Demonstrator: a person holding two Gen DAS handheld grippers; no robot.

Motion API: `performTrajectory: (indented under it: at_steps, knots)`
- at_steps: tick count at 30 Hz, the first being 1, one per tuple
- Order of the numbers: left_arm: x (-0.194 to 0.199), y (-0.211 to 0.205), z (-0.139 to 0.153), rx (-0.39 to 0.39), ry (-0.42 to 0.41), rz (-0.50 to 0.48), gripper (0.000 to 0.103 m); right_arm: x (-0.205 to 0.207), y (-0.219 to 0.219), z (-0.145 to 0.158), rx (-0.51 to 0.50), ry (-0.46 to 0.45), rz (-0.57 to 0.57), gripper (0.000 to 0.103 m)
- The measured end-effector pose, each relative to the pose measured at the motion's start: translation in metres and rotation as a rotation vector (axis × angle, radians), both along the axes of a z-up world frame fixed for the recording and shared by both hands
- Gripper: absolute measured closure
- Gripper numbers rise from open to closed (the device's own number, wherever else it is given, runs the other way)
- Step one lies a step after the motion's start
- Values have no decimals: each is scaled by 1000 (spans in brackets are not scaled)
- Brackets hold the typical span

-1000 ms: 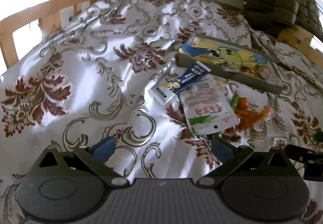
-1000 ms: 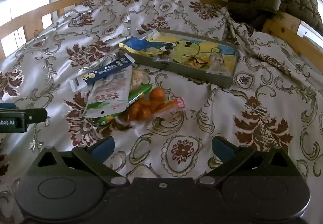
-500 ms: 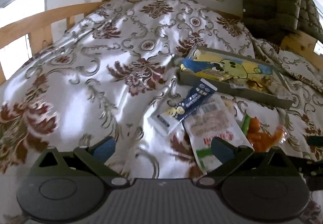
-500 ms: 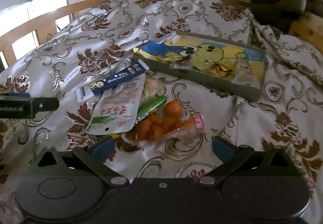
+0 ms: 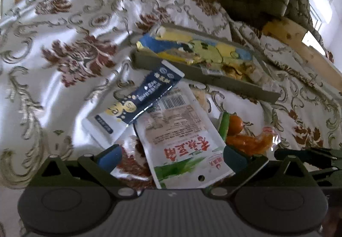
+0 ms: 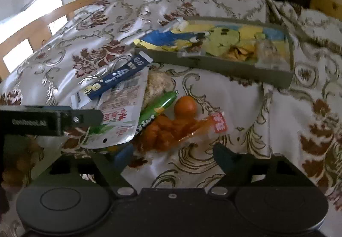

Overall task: Organize snacks
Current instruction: 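Lower the left tool onto the white barcode packet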

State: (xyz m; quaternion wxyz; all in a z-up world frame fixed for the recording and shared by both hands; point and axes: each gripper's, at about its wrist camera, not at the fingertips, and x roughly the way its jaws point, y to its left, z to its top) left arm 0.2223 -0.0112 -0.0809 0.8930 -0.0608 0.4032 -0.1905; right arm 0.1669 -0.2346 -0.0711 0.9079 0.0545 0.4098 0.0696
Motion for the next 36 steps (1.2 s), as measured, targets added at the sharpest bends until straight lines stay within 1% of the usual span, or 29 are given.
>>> performTrajectory:
  at_steps: [2,4,9,11,13,21,27,30,34,36]
  knots:
    - [9,-2,-6,-13,29,1,0,3,-3,-3,20,8,-17,30]
    - [17,-2,-11,-44,64,8,0,6,-5,-5,38,9,-31,34]
    - [31,-3,-16,-97,89,7,0,13,-5,-10,89,25,-37,35]
    - [37,-3,-17,-119,101,14,0,15,-3,-11,87,24,-34,35]
    - [43,-5,-17,-123,114,21,0,19,-1,-13,81,26,-35,35]
    - [65,-27,-19,-41,177,106,0,23,3,-16,77,22,-22,35]
    - [74,-44,-20,52,196,119,0,23,-1,-16,89,19,-42,35]
    - [77,-50,-20,91,207,103,1,23,-4,-15,90,20,-50,35]
    - [72,-47,-19,94,199,73,2,23,-4,-16,82,19,-46,35]
    - [68,-42,-18,90,193,49,3,23,-3,-17,81,21,-40,37]
